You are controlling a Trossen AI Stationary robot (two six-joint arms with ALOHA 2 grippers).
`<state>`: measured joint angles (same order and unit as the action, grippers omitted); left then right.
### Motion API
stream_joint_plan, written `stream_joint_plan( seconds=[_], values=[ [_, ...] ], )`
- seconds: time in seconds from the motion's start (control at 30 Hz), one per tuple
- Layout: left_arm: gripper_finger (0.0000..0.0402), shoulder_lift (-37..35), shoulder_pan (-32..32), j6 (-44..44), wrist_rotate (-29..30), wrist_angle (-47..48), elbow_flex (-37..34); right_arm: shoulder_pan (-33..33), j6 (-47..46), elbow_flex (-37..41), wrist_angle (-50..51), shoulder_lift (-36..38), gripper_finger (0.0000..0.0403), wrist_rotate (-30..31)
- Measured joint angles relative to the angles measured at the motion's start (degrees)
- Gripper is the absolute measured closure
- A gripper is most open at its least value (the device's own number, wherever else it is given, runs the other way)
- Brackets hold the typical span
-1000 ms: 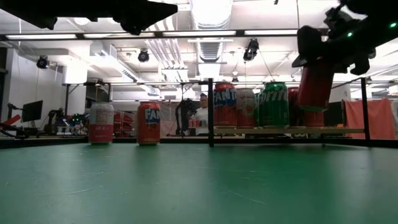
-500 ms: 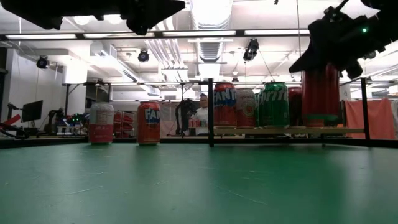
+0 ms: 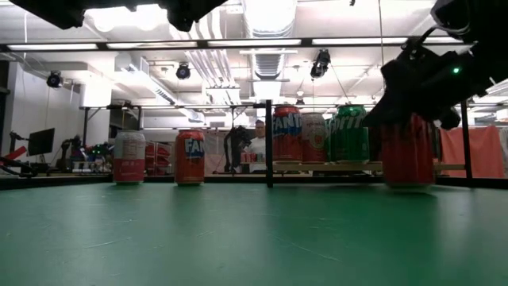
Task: Place canned beverage on shelf
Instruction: Put the red/black soda can on the shelf aligned with the other red/black soda cans
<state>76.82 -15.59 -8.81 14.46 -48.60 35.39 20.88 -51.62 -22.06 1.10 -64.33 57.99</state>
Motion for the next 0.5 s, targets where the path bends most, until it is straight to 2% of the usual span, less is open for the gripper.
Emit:
stream_joint_plan(
  seconds=[0.17, 0.33, 0.4, 0.5],
  values=[
    [0.0068, -0.02, 0.02, -4.19, -0.01, -0.11, 0.75, 0.00, 1.65, -0.06, -7.86, -5.70, 0.0131, 2.77],
    [0.0068, -0.03, 0.03, -5.69, 0.00, -0.07, 0.72, -0.04, 1.73, -1.17, -9.16, -9.02, 0.0130, 4.53],
    [0.0068, -0.04, 0.03, -5.71, 0.00, 0.21, 0.68, -0.15, 1.77, -1.54, -9.10, -9.47, 0.0108, 4.69],
    [0.0068, -0.04, 0.04, -5.71, 0.00, 0.61, 0.62, -0.24, 2.63, -2.26, -8.68, -9.10, 0.0052, 4.02]
  ],
)
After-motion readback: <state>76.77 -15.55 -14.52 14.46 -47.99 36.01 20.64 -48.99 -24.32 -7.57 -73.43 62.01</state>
